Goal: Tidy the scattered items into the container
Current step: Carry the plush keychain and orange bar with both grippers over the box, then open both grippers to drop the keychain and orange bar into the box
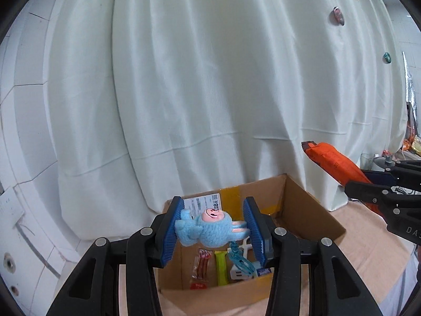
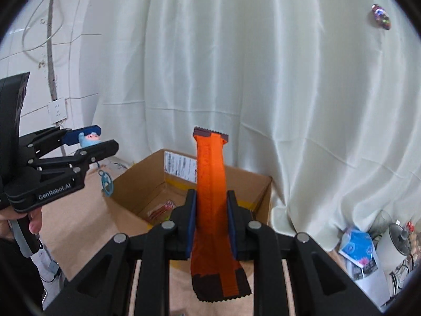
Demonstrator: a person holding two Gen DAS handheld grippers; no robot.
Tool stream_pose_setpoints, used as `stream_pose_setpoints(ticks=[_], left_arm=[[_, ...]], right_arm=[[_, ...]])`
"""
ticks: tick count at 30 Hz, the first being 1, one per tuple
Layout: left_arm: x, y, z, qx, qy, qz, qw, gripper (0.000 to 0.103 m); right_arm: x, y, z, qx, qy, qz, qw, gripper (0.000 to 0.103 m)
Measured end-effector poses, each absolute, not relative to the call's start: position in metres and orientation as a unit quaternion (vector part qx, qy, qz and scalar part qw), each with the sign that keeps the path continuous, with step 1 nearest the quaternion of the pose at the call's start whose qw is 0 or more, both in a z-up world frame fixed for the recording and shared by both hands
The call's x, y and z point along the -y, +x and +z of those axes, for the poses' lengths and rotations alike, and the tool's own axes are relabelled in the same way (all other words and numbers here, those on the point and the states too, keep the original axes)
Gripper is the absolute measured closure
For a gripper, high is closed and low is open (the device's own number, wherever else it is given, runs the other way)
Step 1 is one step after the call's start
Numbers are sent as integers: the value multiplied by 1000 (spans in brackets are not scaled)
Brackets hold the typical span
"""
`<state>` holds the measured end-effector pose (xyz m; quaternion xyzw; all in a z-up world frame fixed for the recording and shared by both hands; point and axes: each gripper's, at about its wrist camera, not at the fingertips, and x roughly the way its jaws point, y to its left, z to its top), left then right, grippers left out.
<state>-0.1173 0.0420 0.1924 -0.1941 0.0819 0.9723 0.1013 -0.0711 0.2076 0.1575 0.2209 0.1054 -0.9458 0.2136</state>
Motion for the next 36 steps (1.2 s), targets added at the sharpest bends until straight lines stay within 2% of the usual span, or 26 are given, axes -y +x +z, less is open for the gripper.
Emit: stream_pose_setpoints(ticks=[6,12,20,30,32,33,34,35,36], left_arm=[[-49,-173,166,-82,-224,966,104,55],[-53,-215,124,-78,-263,955,109,55],[-53,-243,81,-79,-301,943,115,55],[-55,-247,76,-74,-305,942,121,55],[-55,-247,76,-71,-308,941,124,53],[-55,-247,77,-68,-309,941,120,50],[-54,-247,78,-65,-310,942,116,40],[-52,-246,79,-59,-309,942,112,23],[-51,-246,79,-59,-306,944,104,13]], right_arm=[[-198,-128,143,-98,243,-942,211,78],[-185,-180,97,-95,288,-928,215,78],[-178,-204,54,-98,330,-913,221,78],[-174,-212,44,-97,346,-907,221,78],[-174,-211,44,-98,347,-906,221,73],[-173,-211,44,-100,345,-908,218,59],[-175,-209,47,-97,338,-912,211,38],[-176,-207,50,-92,334,-914,211,30],[-178,-205,52,-88,329,-916,212,17]])
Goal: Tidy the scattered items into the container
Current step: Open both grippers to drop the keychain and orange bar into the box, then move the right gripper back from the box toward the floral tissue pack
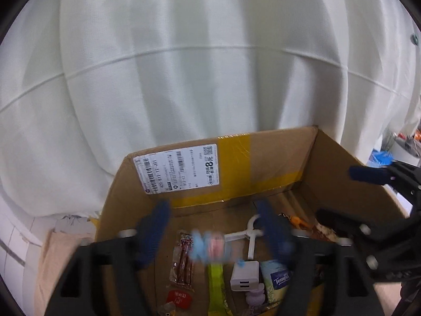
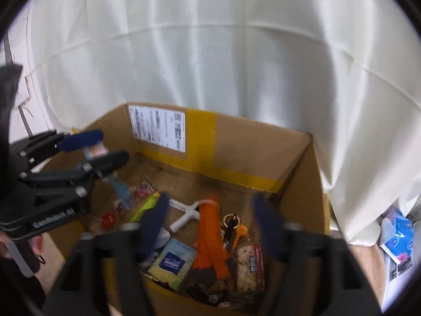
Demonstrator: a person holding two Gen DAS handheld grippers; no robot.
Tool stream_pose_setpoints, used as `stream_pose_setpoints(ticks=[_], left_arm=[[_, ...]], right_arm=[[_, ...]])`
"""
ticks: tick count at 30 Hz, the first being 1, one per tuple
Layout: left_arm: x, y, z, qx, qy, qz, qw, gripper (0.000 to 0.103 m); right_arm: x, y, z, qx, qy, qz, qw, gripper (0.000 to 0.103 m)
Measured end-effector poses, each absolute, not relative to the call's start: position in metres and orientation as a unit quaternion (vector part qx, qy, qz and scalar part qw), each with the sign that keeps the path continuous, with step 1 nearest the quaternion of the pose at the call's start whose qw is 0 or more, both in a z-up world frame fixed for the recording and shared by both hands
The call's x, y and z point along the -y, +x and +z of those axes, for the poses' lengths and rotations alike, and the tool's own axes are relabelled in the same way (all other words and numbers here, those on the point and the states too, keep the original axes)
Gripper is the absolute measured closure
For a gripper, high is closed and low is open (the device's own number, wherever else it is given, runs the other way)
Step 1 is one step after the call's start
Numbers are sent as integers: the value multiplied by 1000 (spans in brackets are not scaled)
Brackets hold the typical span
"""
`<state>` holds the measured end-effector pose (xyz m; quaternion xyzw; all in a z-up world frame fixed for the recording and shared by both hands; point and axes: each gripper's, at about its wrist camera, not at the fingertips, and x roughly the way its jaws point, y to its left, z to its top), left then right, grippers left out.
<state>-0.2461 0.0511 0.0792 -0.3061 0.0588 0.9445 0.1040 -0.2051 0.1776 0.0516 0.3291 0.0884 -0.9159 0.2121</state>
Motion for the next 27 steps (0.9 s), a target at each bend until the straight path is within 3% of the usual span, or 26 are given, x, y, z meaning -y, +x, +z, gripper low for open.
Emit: stream_pose_setpoints(ticks=[1,2,7,27], left_arm=[[-50,-246,79,-60,-301,947,91,2],[-49,-246,79,-61,-300,948,85,1],[-49,-245,75,-64,-308,946,77,1],[-33,-183,110,-55,-275,958,64,1]], right_arm=[[-179,-202,55,-89,321,-920,207,11],[-181,-199,57,-93,314,-924,197,9],[-189,-195,63,-99,307,-929,180,3],[-203,-154,93,-61,275,-945,170,0]])
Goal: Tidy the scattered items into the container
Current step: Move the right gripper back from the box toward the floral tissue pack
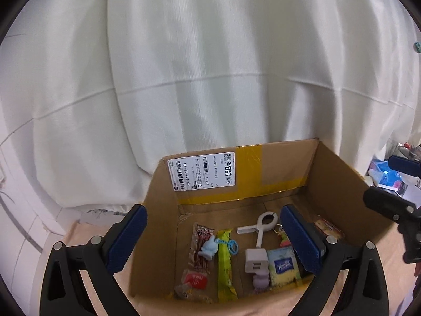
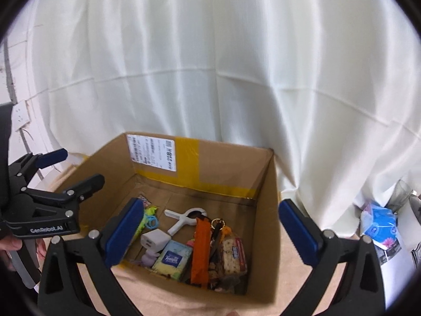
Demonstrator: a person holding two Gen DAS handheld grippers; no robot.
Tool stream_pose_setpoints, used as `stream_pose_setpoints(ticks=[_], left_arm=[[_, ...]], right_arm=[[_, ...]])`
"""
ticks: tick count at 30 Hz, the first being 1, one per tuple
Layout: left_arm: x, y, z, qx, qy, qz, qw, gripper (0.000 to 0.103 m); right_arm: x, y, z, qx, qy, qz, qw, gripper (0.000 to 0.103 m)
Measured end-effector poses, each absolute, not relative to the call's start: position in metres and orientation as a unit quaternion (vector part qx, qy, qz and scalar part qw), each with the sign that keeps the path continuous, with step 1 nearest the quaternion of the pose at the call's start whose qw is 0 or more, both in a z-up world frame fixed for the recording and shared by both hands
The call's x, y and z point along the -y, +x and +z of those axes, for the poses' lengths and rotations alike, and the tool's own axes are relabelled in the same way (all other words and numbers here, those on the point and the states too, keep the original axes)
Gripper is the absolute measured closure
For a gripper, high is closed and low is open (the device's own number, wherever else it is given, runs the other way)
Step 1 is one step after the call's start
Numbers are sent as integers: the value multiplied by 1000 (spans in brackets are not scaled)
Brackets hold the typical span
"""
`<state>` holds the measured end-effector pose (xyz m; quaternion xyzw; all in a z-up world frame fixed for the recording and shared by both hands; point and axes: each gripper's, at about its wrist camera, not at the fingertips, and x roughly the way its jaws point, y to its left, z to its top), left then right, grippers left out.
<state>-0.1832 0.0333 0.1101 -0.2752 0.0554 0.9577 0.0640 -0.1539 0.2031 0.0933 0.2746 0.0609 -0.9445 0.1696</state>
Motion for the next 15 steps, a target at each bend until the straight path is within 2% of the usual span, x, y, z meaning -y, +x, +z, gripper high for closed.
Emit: stream_pose_setpoints(ticks=[9,15], left_arm=[[-18,-109,136,-41,-245,966,64,1],[-12,-65,135,-32,-238,968,66,1]], right_arm=[[-215,-83,124,-49,239,-952,183,0],[-221,-43,123,-57,233,-954,179,0]])
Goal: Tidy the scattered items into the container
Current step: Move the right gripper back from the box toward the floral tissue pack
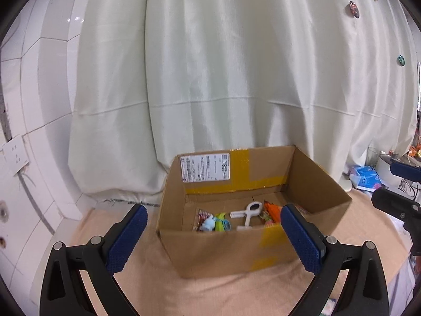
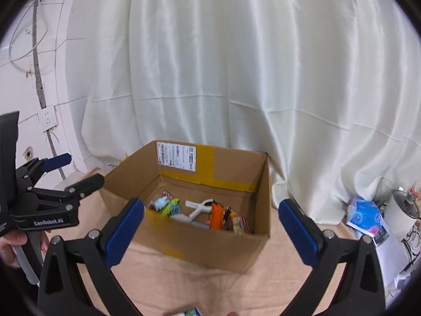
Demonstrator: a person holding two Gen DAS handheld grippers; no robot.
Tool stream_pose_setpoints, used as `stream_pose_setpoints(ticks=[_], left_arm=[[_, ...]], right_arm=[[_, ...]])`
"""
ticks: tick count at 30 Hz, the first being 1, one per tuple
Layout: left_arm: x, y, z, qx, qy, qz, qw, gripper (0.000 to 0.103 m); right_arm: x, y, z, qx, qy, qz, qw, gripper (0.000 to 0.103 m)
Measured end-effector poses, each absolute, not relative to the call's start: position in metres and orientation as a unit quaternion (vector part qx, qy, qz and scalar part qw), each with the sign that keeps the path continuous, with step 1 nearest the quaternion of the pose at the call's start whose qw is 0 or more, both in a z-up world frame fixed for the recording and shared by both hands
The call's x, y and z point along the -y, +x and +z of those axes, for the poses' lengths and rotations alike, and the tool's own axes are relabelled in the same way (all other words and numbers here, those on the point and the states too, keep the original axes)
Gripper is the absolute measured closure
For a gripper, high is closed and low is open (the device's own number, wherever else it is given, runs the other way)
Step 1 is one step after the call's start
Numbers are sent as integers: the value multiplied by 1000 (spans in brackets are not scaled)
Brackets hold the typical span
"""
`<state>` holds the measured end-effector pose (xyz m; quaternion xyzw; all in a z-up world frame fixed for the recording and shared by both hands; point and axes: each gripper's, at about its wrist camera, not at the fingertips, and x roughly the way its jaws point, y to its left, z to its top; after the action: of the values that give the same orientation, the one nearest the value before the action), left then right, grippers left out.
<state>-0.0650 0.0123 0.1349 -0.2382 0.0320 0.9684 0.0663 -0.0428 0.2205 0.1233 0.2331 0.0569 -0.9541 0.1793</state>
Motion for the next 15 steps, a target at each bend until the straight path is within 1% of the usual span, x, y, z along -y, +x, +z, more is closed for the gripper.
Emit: stream_pose_setpoints(ticks=[7,15], left_arm=[[-7,-24,112,-21,-235,969,68,1],[-8,8,65,4,-244,966,88,1]], right_arm=[[-231,-2,98,-51,227,-951,203,0],[-235,19,45,-52,257,-941,214,0]])
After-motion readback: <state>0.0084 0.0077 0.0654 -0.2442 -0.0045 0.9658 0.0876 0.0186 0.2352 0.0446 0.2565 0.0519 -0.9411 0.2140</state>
